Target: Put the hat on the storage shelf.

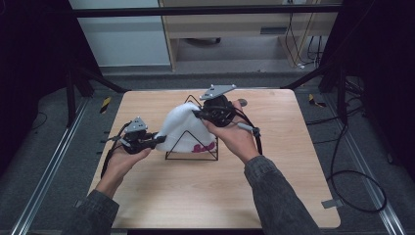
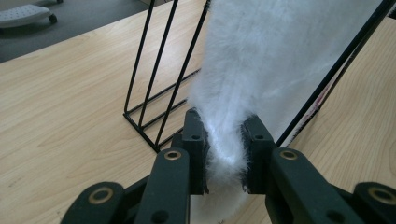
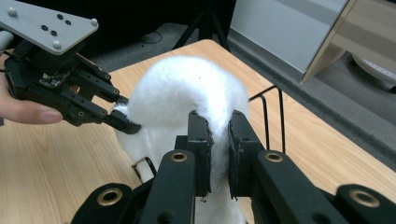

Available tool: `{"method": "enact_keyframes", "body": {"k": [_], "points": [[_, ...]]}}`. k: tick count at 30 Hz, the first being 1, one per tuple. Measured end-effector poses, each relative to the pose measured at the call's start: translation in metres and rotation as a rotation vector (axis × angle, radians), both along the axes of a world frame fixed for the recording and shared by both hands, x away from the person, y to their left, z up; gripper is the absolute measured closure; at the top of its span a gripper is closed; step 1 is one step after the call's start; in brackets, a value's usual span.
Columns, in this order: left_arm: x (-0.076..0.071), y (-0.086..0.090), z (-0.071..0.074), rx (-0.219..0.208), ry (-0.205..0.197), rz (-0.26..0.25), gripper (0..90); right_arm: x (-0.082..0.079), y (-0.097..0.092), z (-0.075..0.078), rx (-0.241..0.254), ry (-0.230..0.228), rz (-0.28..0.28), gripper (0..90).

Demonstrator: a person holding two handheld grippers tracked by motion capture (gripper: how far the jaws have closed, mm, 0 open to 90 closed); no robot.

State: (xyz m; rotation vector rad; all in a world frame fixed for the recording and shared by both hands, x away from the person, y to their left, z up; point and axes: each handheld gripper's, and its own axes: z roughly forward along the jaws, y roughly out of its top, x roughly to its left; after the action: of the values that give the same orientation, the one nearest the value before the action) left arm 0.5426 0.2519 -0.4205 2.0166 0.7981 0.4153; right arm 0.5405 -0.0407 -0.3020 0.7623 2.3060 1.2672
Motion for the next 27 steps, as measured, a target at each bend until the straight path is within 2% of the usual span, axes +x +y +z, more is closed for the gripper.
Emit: {"method": "enact_keyframes", "body": {"k": [4, 8, 17, 24, 27], "points": [[0.001, 0.0, -0.005, -0.005, 0.01, 0.002, 75.0, 0.001, 0.0, -0.004, -0.009, 0.014, -0.002, 81.4], [0.003, -0.001, -0.012, 0.017, 0.028, -0.003, 74.7, 0.002, 0.003, -0.01, -0.025, 0.029, 0.001, 81.3], [0.003, 0.003, -0.023, -0.006, 0.057, -0.004, 73.8, 0.003, 0.01, -0.015, -0.035, 0.042, 0.002, 81.0], [0.001, 0.006, -0.026, 0.013, 0.061, -0.016, 72.9, 0.003, 0.02, -0.017, -0.044, 0.056, 0.009, 80.3], [-0.001, 0.007, -0.029, 0.002, 0.051, -0.011, 72.0, 0.004, 0.023, -0.018, -0.052, 0.059, 0.014, 79.6]]}}
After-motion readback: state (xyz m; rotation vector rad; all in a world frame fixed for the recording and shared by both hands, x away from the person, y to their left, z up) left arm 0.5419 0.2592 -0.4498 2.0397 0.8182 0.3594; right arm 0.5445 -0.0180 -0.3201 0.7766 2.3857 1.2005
